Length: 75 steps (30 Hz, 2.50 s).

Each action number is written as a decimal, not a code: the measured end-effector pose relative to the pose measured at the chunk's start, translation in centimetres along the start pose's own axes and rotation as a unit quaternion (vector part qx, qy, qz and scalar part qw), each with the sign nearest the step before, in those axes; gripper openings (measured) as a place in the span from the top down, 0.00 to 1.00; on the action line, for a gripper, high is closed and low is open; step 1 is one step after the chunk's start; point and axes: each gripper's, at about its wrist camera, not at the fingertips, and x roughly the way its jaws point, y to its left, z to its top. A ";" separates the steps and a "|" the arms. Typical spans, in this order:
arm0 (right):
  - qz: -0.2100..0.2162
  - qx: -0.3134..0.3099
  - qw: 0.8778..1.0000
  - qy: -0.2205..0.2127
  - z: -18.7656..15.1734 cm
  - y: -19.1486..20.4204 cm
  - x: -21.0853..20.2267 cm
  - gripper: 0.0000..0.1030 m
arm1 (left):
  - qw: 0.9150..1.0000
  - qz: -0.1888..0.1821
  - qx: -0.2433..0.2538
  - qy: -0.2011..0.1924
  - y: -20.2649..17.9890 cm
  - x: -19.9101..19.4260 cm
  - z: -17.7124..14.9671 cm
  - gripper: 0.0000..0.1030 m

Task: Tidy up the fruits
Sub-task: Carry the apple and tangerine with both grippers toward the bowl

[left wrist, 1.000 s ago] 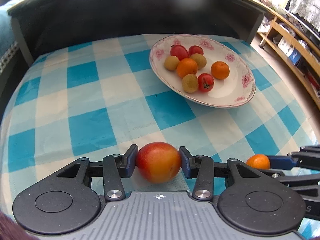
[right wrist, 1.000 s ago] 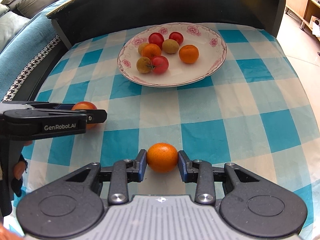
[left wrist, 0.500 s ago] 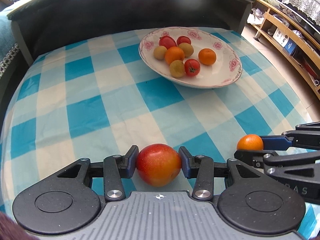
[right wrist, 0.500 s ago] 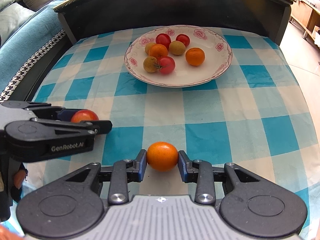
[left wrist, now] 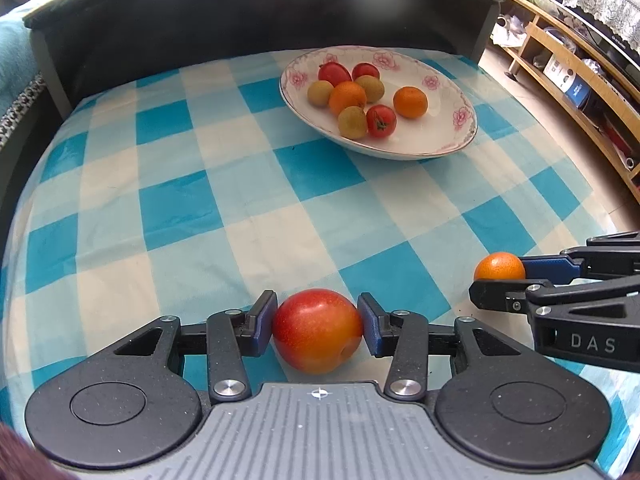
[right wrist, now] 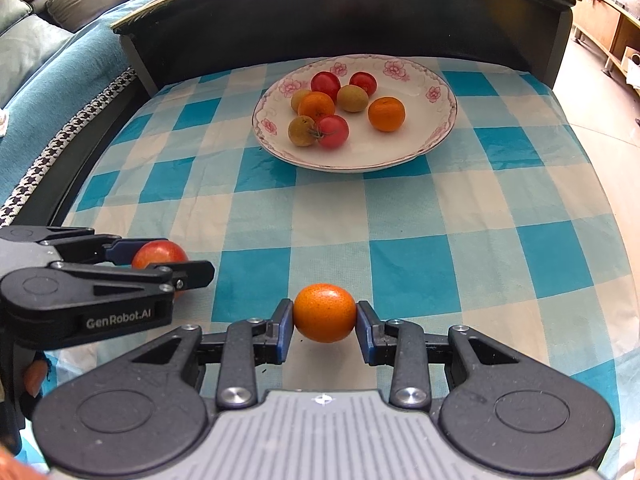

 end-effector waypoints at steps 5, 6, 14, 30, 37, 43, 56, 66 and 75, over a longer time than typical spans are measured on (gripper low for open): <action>0.001 0.003 1.000 0.005 0.0 -0.3 0.3 0.65 | 1.000 0.000 0.011 -0.002 -0.3 -0.1 -0.4 0.45; 0.001 0.003 1.000 0.005 0.0 -0.3 0.3 0.65 | 1.000 0.001 0.014 -0.003 -0.4 -0.1 -0.5 0.44; 0.002 -0.002 1.000 0.004 0.0 0.0 0.3 0.65 | 1.000 0.014 0.023 -0.012 -0.8 -0.2 -0.8 0.50; -0.003 -0.015 1.000 -0.002 0.3 0.6 0.2 0.65 | 1.000 0.004 0.021 -0.020 -1.5 -0.7 -0.1 0.50; -0.005 -0.017 1.000 -0.003 0.1 0.7 0.1 0.65 | 1.000 0.006 0.021 -0.019 -1.8 -0.7 0.0 0.50; -0.005 -0.015 1.000 -0.008 0.1 0.6 -0.2 0.65 | 0.999 0.006 0.026 -0.026 -2.3 -1.1 0.2 0.50; -0.006 -0.009 1.000 -0.025 0.7 0.4 -1.4 0.65 | 0.999 0.007 0.022 -0.039 -2.6 -1.9 1.1 0.50; -0.006 -0.004 0.999 -0.033 1.2 0.1 -1.9 0.65 | 0.999 0.008 0.024 -0.046 -2.9 -2.2 1.8 0.50; -0.007 0.006 0.999 -0.046 2.0 -0.4 -2.7 0.65 | 0.998 0.001 0.025 -0.061 -3.1 -2.6 3.1 0.50</action>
